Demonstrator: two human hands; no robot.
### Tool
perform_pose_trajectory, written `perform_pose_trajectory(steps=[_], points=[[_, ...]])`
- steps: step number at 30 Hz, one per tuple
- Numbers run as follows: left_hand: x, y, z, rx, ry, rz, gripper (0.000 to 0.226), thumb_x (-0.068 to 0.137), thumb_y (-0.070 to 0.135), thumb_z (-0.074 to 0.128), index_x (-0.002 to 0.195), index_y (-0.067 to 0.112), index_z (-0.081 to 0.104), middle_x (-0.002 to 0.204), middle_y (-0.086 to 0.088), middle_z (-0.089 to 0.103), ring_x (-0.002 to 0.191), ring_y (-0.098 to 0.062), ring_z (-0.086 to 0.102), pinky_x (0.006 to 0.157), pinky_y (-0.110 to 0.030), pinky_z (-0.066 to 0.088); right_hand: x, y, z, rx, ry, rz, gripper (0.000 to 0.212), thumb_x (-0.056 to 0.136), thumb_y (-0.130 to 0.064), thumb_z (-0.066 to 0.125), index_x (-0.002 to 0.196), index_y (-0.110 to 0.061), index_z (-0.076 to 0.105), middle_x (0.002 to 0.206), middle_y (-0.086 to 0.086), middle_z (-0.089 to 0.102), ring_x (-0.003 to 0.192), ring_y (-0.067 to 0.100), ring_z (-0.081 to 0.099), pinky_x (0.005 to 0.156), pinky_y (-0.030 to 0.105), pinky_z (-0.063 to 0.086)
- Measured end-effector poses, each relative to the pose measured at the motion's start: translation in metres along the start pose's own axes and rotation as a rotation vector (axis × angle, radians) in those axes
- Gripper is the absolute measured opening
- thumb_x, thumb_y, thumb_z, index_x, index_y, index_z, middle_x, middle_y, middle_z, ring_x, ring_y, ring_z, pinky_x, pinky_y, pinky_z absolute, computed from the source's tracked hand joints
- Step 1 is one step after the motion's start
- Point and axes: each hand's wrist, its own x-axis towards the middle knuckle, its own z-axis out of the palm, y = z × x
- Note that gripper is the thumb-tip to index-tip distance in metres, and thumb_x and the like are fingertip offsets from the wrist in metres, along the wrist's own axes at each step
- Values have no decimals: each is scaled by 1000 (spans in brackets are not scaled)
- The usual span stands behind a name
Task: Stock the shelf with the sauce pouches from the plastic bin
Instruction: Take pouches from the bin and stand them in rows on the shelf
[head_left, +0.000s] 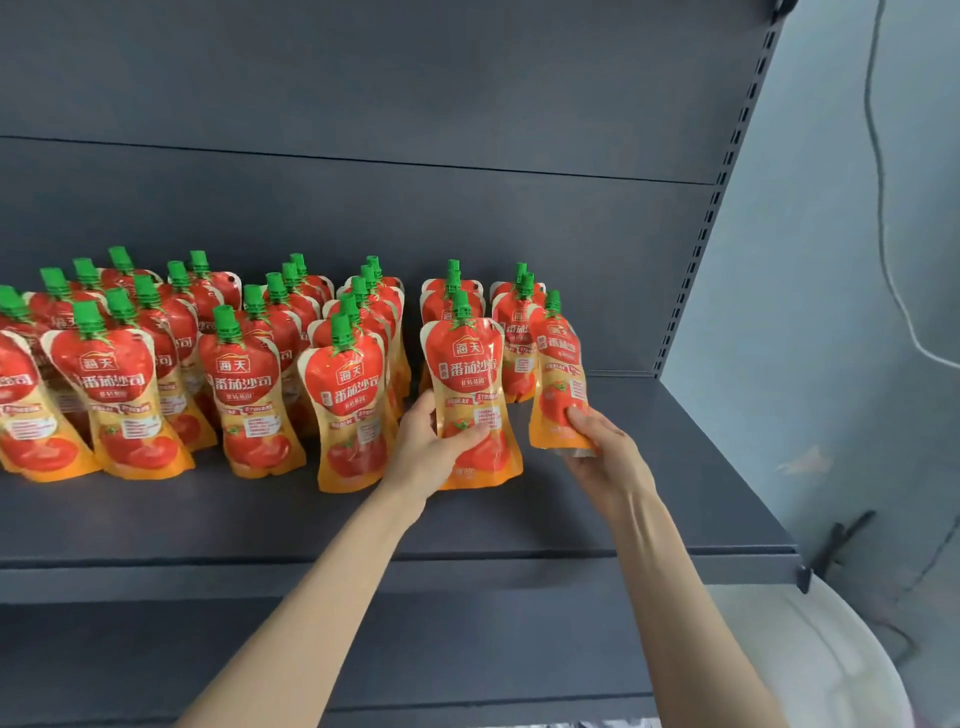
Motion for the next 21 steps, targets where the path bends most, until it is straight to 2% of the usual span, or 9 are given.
perform_pose_trajectory(steps=[2,5,8,12,15,17,19,21], points=[[10,-4,2,15,34,25,44,78,14,74,111,29,49,102,13,62,95,-1,58,76,-20,47,8,-1,-2,-36,-9,19,42,70,-11,66,110,-1,61,93,10,71,79,22,69,67,29,57],[27,-11,4,89,66,73,48,77,15,74,115,27,47,102,16,60,96,-1,57,80,-21,46,24,-3,-5,-117,-22,10,43,71,-4,68,114,-4,60,104,13,70,90,27,69,78,38,57],[44,-18,5,173,103,95,49,80,17,72,122,24,47,108,14,58,98,-2,54,82,-20,44,43,-8,-7,-302,44,-108,31,76,2,68,105,-7,62,100,12,70,85,23,68,71,32,54],[66,-26,2,346,163,90,48,82,19,69,126,19,48,121,3,59,111,-14,54,98,-38,44,66,-14,-1,-620,72,-218,32,71,4,73,96,-15,64,91,5,70,78,17,66,67,24,53],[77,-31,2,323,205,55,45,83,17,68,124,18,49,120,1,60,110,-16,55,98,-41,45,82,-6,6,-735,37,-232,44,59,-8,77,101,-13,63,96,10,70,84,23,67,74,33,55],[82,-35,1,312,218,22,43,82,21,69,120,24,48,118,3,61,110,-18,57,97,-46,46,92,6,6,-801,36,-231,45,59,-15,75,101,-10,60,97,9,69,87,25,66,78,38,54],[88,-41,0,303,222,5,42,80,25,70,113,32,45,113,8,61,109,-18,58,95,-50,47,97,16,4,-852,52,-248,38,68,-7,76,98,-11,53,95,5,65,86,23,62,76,35,51],[89,-42,2,290,238,-9,43,79,28,71,111,33,43,114,6,62,107,-17,59,95,-49,47,100,23,3,-862,44,-265,37,75,1,72,100,-12,49,99,4,62,86,18,60,72,22,49]])
